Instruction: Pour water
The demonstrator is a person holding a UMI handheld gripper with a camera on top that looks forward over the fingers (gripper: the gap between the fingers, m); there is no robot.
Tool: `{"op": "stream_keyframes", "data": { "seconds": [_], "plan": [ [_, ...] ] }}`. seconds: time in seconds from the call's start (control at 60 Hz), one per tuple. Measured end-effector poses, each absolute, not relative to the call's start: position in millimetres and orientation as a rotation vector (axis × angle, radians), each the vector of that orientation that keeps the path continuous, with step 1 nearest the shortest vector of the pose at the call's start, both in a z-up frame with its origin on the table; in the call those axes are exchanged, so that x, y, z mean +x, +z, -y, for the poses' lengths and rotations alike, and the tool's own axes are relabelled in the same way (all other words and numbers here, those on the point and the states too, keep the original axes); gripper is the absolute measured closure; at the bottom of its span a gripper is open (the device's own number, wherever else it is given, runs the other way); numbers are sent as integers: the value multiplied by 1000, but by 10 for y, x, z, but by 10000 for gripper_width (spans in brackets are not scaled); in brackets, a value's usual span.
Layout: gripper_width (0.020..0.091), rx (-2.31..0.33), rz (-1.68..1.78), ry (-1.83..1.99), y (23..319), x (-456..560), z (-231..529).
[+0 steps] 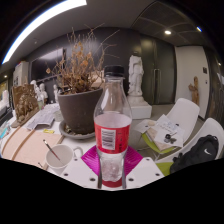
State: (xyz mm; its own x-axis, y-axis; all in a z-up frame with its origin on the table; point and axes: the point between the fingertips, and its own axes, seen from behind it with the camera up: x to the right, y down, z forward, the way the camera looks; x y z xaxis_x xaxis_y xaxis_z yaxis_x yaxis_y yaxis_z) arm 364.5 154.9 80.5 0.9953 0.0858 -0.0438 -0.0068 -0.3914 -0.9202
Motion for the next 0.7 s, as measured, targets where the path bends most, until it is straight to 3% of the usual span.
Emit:
{"op": "stream_keyframes", "data": {
  "seconds": [0.167, 0.25, 0.35, 0.517, 0.6, 0.7],
  "plan": [
    [838, -1971, 62, 118, 573, 3650, -1552],
    [831, -1925, 67, 123, 592, 3638, -1544],
    [775, -1900, 82, 121, 618, 3651, -1519],
    [616, -1923, 90, 113, 604, 3630, -1460],
    [376, -1964, 59, 116, 614, 3655, -1347],
    [293, -2038, 67, 77, 652, 3637, -1091]
  ]
}}
